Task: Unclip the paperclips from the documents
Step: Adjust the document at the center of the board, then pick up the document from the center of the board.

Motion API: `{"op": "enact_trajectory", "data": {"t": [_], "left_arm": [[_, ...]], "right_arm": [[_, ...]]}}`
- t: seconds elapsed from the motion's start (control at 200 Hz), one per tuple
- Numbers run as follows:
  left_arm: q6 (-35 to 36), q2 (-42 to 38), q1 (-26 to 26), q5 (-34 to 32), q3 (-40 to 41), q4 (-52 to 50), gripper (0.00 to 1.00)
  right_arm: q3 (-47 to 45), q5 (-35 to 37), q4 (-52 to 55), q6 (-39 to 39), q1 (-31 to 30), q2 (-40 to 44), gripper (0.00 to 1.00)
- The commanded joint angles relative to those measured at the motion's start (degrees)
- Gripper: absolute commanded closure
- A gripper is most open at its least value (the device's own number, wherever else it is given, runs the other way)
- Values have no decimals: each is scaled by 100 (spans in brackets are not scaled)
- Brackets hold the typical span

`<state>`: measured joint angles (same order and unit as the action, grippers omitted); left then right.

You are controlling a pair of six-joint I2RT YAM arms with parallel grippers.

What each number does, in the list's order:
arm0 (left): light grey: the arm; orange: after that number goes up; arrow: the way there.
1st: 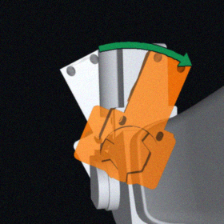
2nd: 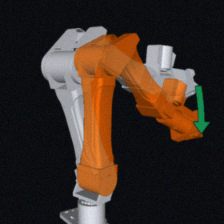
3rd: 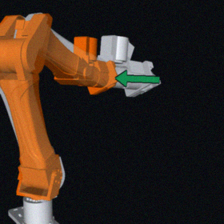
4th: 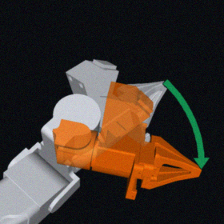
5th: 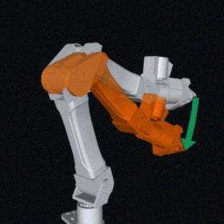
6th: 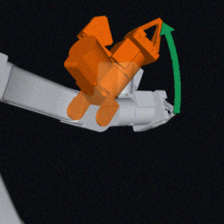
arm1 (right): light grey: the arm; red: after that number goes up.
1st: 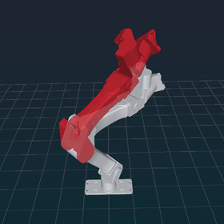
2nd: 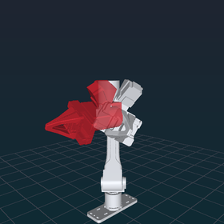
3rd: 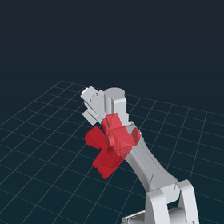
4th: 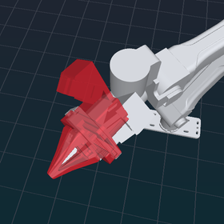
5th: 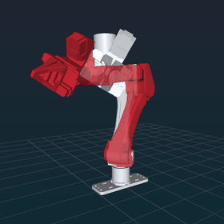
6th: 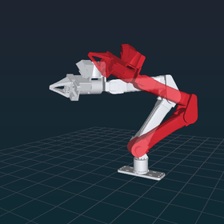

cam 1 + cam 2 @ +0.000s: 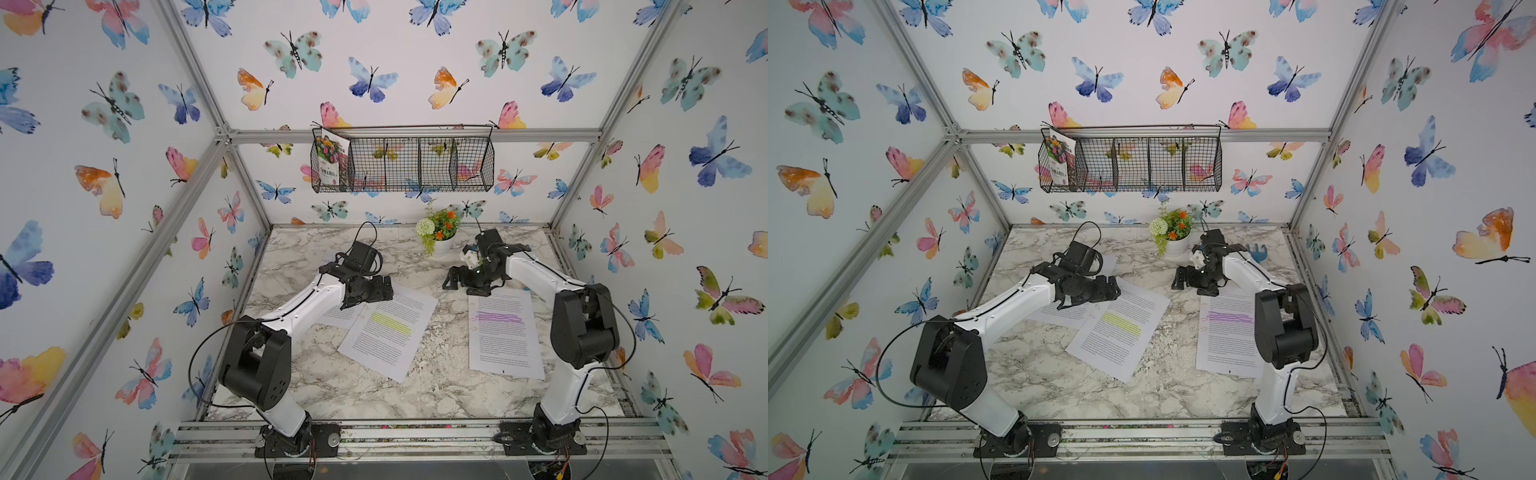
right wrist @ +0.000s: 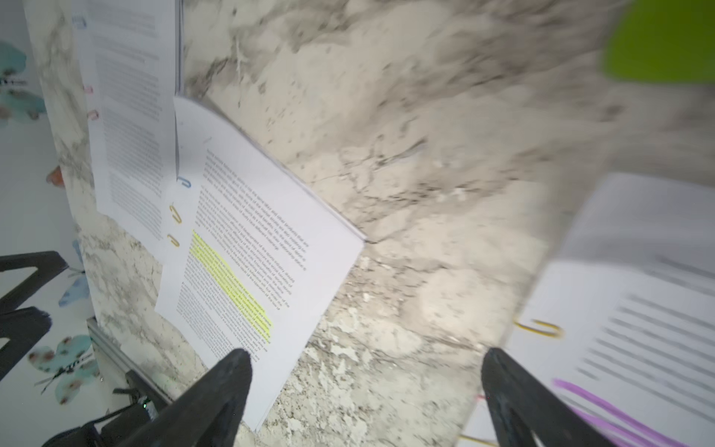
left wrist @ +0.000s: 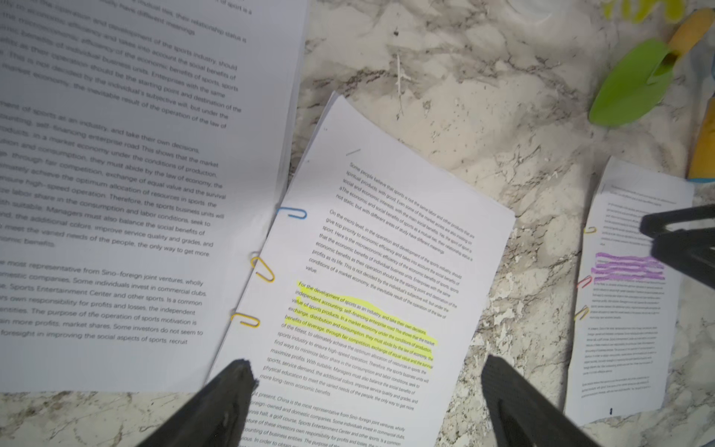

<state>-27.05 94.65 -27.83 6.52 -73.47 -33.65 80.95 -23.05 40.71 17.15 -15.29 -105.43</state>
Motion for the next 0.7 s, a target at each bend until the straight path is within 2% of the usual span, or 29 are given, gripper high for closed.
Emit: {"op": "enact_trajectory", "data": {"t": [0.0,0.18,0.41,0.506,0.591,0.696], "left_arm": [[245,662,-20,-84,-760,-49,8],[395,1356,-266,106,-1856,-116,8],[-13,2440,-1084,217,-2856,-58,8],[-205,2725,-1312,312,-3089,77,8],[-344,2882,-1413,423,-3219,169,8],[-297,2808,-1369,42,-3141,8,8]], "right_arm": [[-468,295,394,-165,59,362,3],[-1251,659,289,-125,329,827,1],[-1786,861,23,-39,1591,941,0],[-1857,1083,-74,76,1987,895,0],[-1815,1136,-89,88,2106,759,0],[-1775,868,-126,116,2101,737,3]]}}
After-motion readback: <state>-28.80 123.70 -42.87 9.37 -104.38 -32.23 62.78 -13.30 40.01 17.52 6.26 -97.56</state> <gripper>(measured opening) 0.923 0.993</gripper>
